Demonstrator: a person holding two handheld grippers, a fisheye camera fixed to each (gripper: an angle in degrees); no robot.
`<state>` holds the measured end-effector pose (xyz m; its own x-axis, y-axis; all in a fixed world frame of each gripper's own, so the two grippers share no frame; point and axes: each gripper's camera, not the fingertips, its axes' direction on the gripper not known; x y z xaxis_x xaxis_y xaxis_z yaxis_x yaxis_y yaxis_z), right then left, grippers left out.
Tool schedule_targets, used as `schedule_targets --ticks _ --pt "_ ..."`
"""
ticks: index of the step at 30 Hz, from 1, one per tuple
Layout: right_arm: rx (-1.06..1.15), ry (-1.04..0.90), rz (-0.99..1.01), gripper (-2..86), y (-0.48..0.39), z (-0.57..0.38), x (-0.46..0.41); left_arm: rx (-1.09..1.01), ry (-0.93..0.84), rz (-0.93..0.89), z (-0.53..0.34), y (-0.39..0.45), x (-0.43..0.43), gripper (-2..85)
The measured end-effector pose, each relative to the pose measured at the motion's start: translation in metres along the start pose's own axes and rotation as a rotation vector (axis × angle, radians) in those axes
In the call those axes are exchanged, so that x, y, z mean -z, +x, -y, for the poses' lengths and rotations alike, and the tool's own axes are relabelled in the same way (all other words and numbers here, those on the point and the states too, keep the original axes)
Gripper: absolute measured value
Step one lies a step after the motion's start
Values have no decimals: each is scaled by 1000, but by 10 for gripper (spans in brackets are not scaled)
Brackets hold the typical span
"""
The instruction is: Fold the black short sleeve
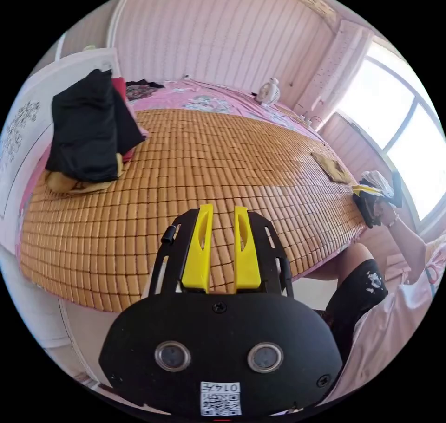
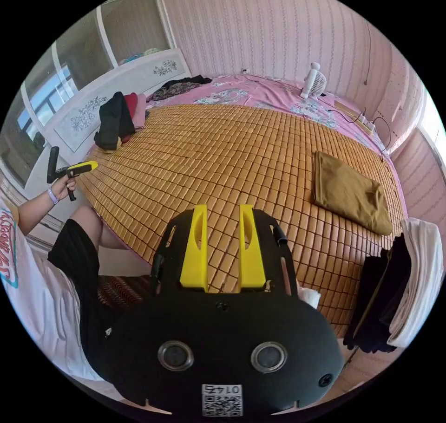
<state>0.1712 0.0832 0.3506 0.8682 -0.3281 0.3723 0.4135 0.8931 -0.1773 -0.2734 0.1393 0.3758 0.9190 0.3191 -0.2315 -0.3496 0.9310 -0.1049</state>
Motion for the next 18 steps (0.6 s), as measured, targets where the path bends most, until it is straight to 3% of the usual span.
schedule_targets --ticks 5,12,18 --pt "234 -2 234 91 -109 92 -55 203 134 111 -50 -86 50 82" --pt "460 -18 490 83 -275 232 -138 279 274 143 -57 -162 76 81" --pt "550 -67 448 83 -372 323 -210 317 373 152 -33 -214 88 84"
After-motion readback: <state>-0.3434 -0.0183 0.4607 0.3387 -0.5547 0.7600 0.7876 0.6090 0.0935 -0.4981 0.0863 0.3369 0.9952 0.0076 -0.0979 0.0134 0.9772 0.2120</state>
